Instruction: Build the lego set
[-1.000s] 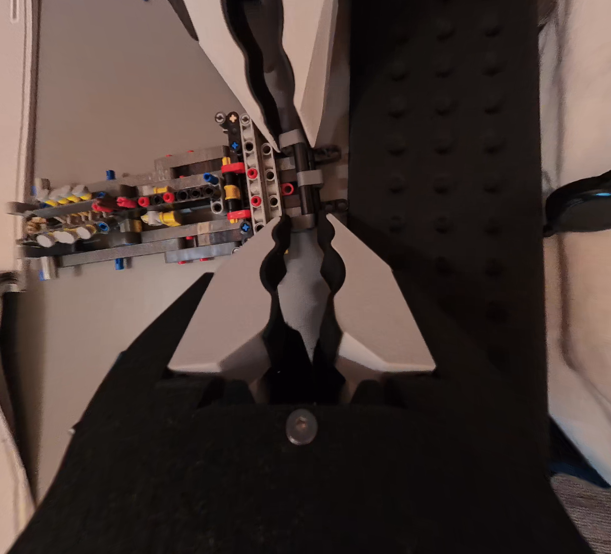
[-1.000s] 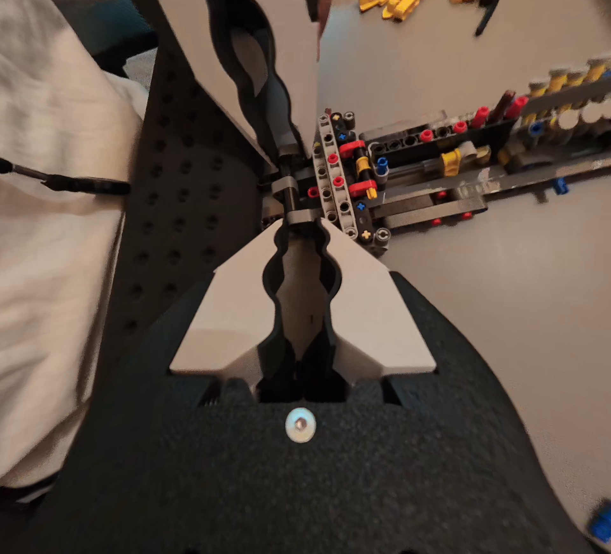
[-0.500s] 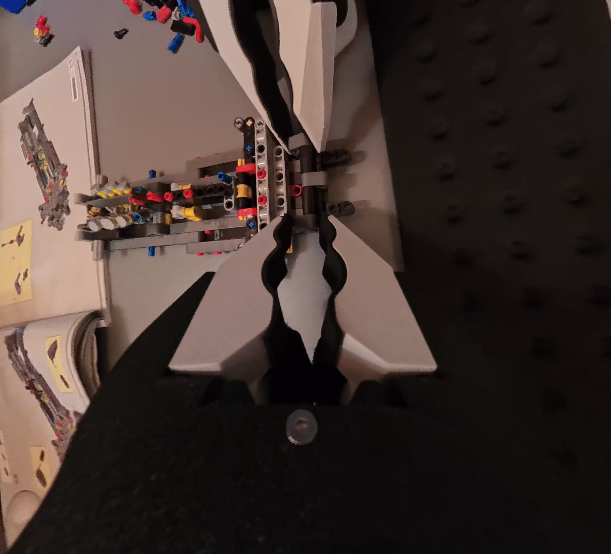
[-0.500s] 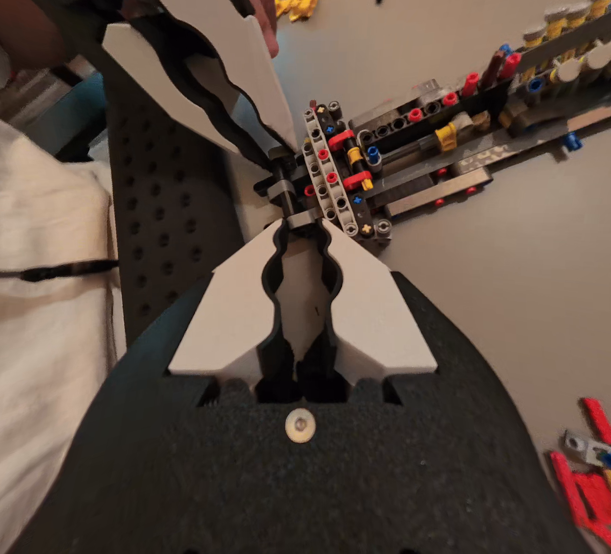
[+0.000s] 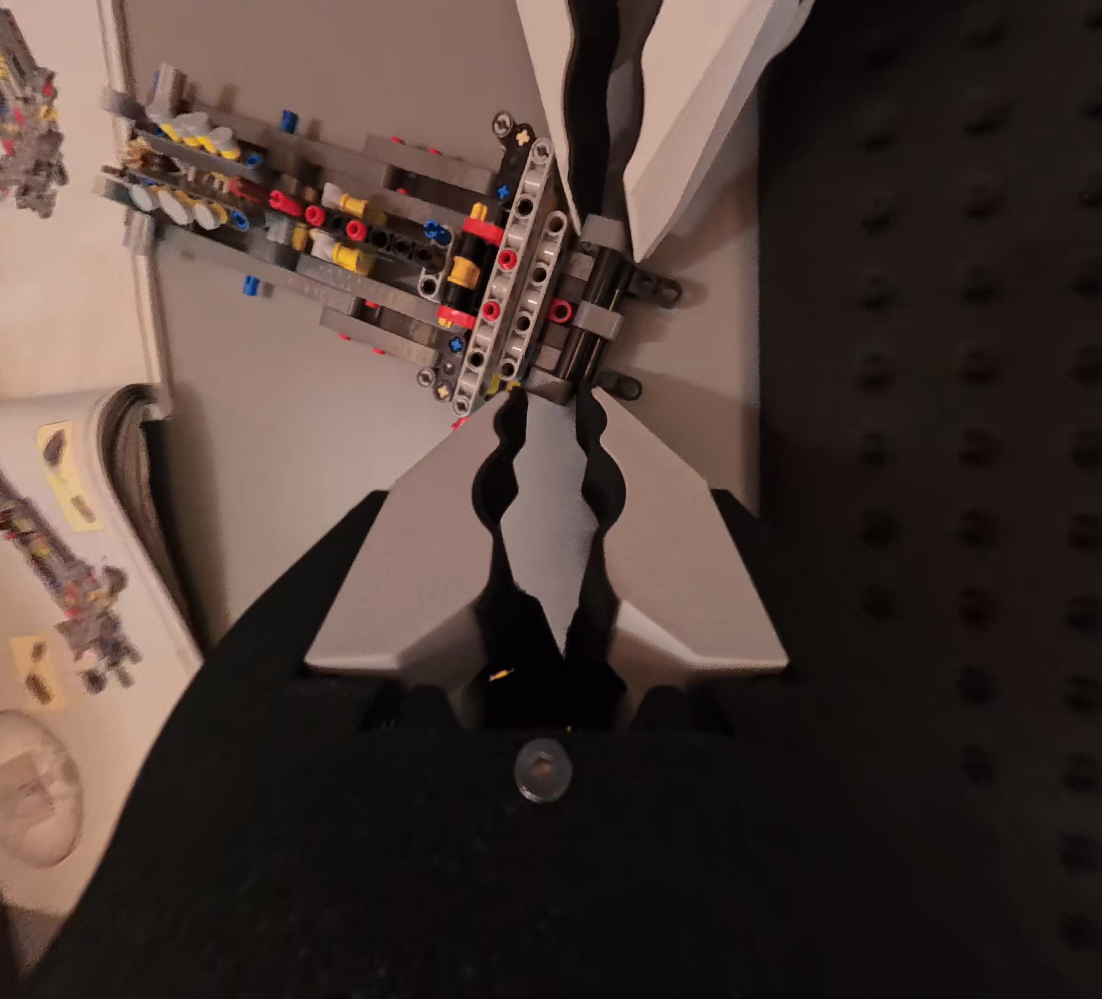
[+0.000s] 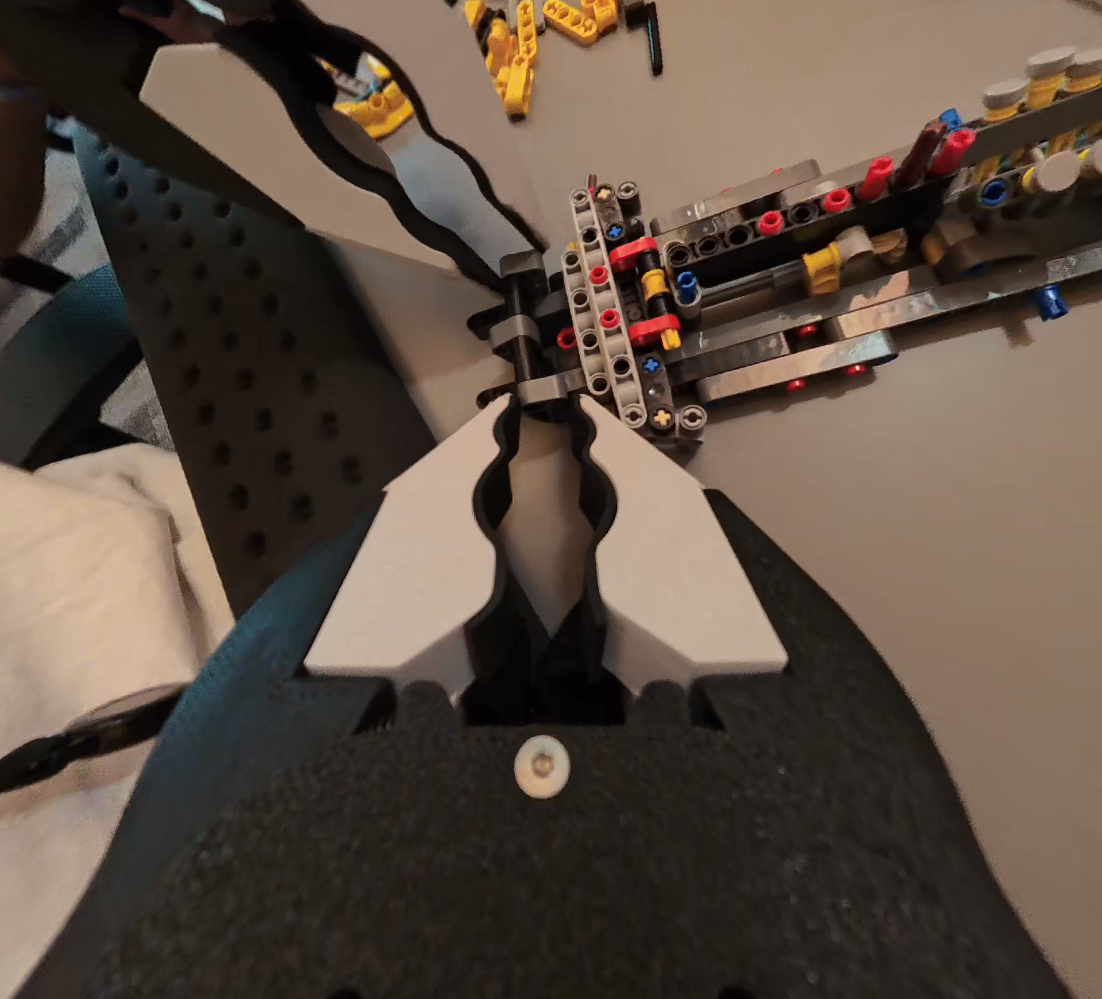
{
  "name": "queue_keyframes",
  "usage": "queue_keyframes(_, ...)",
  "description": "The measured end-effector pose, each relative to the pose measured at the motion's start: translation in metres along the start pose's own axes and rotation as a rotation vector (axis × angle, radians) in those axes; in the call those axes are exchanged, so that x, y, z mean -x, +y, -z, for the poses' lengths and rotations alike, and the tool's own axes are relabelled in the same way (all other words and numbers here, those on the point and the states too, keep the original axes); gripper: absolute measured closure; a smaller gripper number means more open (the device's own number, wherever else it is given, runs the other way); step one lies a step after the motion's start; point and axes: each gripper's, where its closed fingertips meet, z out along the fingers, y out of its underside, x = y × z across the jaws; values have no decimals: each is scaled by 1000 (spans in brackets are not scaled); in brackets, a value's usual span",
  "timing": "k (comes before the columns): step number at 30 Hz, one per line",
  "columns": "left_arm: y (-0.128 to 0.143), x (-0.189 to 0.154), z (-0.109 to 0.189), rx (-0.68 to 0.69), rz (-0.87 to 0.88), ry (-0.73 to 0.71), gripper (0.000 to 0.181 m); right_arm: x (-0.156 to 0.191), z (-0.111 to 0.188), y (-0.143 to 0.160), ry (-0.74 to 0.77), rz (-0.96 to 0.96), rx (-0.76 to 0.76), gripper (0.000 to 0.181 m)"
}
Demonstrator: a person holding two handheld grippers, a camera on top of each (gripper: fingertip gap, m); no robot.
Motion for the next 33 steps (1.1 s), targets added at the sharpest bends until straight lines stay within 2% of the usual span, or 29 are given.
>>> queue_keyframes(6,29,15,11,89,30,-129,173,12,-19,-16,-2,-18,-18,151)
queue_keyframes(8,46,17,16,123,113,-188,174,6,-12,-13,34,43,3,157)
queue_keyframes(11,46,4,27,-4,346,-186,168,-13,13,-15,57,94,-57,161)
queue_keyframes(14,30,-13,29,-121,543,-160,151,-50,38,-26,151,208,-117,151)
queue_keyframes(17,11,-24,20,-154,711,-173,142,-109,55,-56,307,286,-195,157)
queue_keyframes(18,7,-25,15,-144,765,-181,136,-126,54,-62,317,275,-167,156)
queue_keyframes(20,6,-26,5,-100,833,-217,126,-150,43,-68,241,210,-81,132)
queue_keyframes(21,9,-25,0,-65,850,-245,123,-160,36,-70,202,179,-55,128)
queue_keyframes(25,6,-16,-3,-53,882,-312,123,-184,18,-64,184,204,20,130)
queue_keyframes(31,-1,-15,-13,-35,896,-283,129,-183,6,-65,175,259,23,141)
queue_keyframes(33,-1,-13,-15,-43,908,-267,129,-183,6,-65,164,226,14,160)
